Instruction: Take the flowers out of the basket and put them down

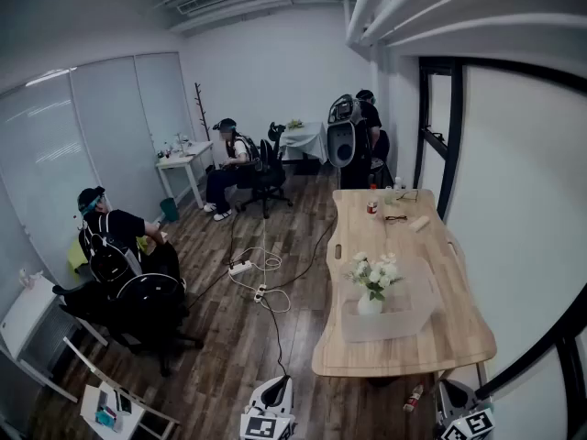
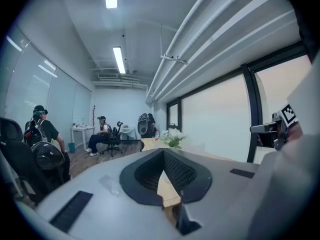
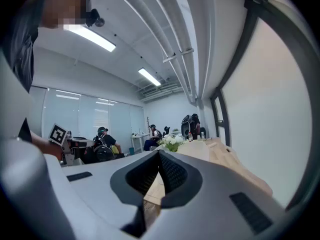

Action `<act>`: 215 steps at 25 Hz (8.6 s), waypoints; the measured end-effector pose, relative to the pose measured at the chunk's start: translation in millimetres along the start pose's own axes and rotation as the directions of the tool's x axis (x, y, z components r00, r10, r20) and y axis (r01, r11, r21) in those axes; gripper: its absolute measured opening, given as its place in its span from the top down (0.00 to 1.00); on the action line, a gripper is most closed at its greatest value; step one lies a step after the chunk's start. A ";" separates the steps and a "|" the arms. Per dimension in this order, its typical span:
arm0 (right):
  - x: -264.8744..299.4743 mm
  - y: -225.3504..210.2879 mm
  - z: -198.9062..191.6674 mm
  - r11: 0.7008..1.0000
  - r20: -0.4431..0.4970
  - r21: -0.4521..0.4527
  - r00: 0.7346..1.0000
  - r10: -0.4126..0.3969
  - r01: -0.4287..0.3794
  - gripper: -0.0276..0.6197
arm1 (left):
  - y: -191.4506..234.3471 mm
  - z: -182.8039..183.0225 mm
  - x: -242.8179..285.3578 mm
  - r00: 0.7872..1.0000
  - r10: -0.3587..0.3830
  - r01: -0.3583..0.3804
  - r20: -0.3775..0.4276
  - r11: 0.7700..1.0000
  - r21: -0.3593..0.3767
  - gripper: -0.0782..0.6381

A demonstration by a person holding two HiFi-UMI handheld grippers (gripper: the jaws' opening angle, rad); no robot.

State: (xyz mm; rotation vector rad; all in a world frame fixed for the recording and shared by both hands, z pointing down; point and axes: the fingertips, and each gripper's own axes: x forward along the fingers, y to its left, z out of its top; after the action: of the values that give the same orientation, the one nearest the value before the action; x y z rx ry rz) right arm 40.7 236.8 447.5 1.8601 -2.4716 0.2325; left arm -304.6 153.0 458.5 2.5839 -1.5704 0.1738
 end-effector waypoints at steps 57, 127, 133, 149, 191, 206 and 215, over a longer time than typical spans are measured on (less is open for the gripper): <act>226.3 -152.7 14.3 0.998 -0.029 0.053 0.999 -0.022 0.023 0.92 | 16.1 45.7 336.2 0.987 -0.150 0.148 0.049 0.988 0.041 0.88; 492.5 -52.6 -138.4 0.649 -0.475 -0.071 0.597 0.646 -0.758 0.56 | 144.4 40.0 310.7 0.942 0.336 -0.336 -0.028 0.942 -0.008 0.88; 486.1 -43.2 -112.7 0.634 -0.426 -0.081 0.601 0.676 -0.769 0.56 | 140.5 46.8 311.9 0.945 0.326 -0.326 -0.013 0.945 -0.002 0.88; 472.7 -61.3 -74.8 0.680 -0.399 -0.120 0.662 0.634 -0.723 0.56 | 112.2 57.1 330.7 0.969 0.245 -0.245 0.021 0.970 0.003 0.88; 447.4 -132.6 53.1 0.803 -0.227 -0.244 0.837 0.499 -0.544 0.56 | 43.4 105.7 398.1 0.993 0.059 -0.063 0.101 0.997 0.037 0.88; 416.4 -150.2 77.7 0.843 -0.194 -0.281 0.888 0.417 -0.458 0.56 | 10.3 109.6 401.4 0.993 -0.049 0.044 0.106 0.998 0.053 0.88; 403.4 -153.2 92.2 0.870 -0.185 -0.293 0.917 0.354 -0.395 0.56 | 5.3 115.4 409.2 0.985 -0.128 0.122 0.112 0.991 0.055 0.88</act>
State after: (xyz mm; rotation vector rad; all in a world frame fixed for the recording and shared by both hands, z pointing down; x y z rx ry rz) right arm 79.8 -201.9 420.1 1.1928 -2.5698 -0.0494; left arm -117.6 -225.5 408.6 2.7659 -1.4491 0.0526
